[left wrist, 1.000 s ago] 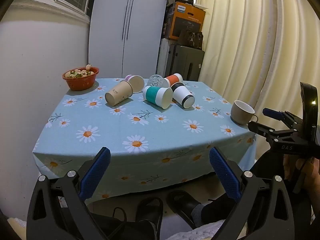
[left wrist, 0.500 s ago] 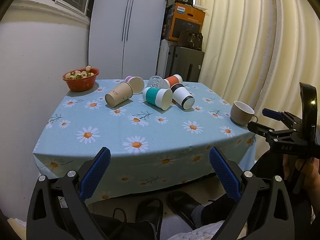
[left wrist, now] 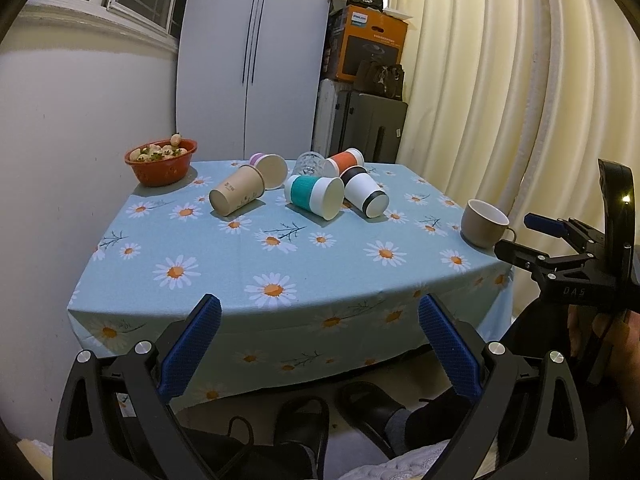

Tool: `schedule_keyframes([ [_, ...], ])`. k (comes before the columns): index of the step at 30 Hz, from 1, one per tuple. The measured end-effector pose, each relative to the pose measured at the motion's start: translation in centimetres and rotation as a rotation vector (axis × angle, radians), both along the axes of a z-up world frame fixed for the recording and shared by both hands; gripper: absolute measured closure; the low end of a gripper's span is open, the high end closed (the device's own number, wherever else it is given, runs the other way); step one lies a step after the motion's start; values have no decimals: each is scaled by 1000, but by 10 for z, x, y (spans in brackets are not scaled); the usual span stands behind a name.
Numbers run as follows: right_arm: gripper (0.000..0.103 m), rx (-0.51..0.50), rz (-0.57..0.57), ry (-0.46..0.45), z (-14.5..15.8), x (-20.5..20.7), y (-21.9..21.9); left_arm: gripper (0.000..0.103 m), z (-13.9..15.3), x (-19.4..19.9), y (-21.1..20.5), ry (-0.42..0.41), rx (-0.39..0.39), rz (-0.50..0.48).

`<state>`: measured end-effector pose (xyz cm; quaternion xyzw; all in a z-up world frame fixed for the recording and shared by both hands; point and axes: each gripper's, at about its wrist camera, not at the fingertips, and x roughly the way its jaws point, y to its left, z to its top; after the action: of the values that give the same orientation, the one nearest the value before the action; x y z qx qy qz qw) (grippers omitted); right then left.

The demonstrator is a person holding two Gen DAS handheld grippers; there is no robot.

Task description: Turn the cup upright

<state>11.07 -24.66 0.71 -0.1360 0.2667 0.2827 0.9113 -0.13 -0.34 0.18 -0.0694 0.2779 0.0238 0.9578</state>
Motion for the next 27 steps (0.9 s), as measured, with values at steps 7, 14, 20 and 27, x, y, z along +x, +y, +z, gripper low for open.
schedule_keyframes([
  [7, 5, 1, -1, 1, 0, 0, 0, 6, 1, 1, 2, 3, 7, -6],
  [14, 5, 0, 0, 1, -1, 0, 0, 6, 2, 0, 2, -1, 4, -5],
  [20, 5, 0, -1, 1, -2, 0, 0, 6, 3, -2, 3, -10, 6, -2],
  [27, 5, 1, 0, 2, -3, 0, 1, 6, 3, -3, 3, -14, 4, -3],
])
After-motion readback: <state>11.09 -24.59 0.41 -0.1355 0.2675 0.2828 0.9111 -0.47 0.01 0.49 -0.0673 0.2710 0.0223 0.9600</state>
